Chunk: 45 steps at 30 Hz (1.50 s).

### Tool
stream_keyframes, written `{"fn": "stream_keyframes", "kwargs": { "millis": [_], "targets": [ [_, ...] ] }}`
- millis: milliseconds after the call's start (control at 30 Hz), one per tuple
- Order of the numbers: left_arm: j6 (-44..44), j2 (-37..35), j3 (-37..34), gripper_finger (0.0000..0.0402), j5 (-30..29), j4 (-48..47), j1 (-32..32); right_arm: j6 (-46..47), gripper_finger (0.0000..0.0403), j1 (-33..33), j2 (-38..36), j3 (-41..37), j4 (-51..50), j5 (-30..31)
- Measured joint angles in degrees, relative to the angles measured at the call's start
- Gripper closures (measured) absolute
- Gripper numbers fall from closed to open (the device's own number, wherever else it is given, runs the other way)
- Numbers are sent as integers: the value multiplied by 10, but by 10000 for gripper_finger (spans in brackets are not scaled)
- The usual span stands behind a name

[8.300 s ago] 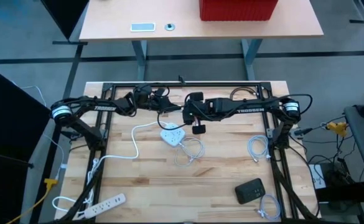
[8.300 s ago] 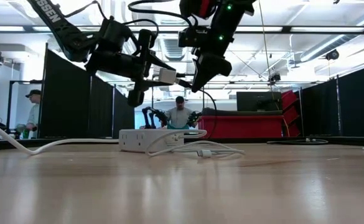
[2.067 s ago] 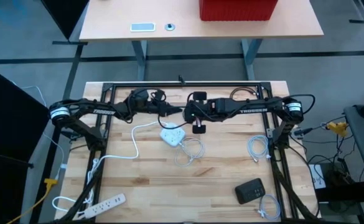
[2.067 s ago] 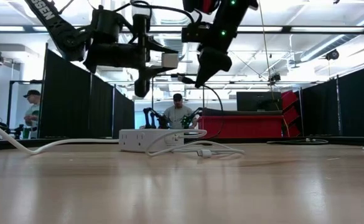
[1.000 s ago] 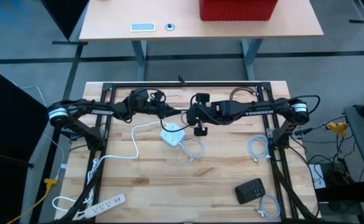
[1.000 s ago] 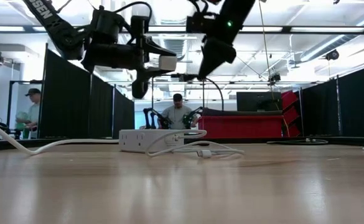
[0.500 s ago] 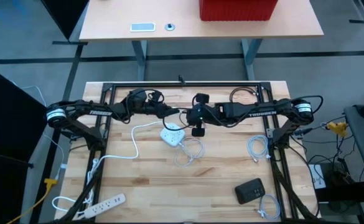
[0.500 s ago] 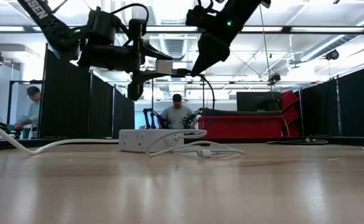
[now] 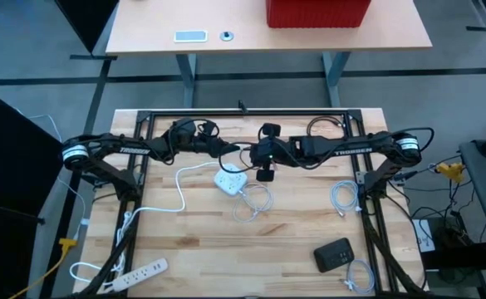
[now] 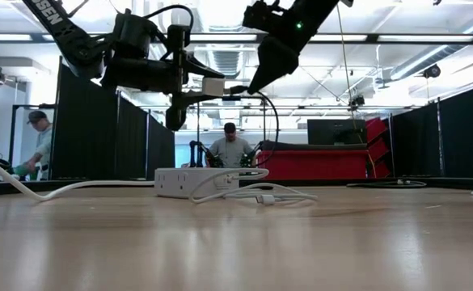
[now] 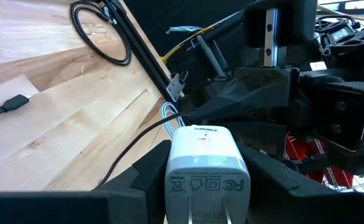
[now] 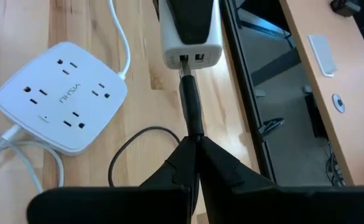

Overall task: Insert USB
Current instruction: Insert the left black USB cable into the white charger adapter

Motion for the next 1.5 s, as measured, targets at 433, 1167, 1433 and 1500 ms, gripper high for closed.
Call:
{"fn": "stream_keyframes", "kwargs": {
  "millis": [433,1167,1433,1500],
  "targets": [
    [0,0,0,257,0,0,0,2,403,1,-4,0,-5,0],
    [-25,0,0,257,1,25,0,1,403,3,4,-9,37,-3],
    [-21,0,0,257,-1,20,-1,-32,403,4,13,-11,67,-20],
    [-20,-1,0,257,-1,19,-1,-37,403,4,13,-11,71,-18]
  ]
}}
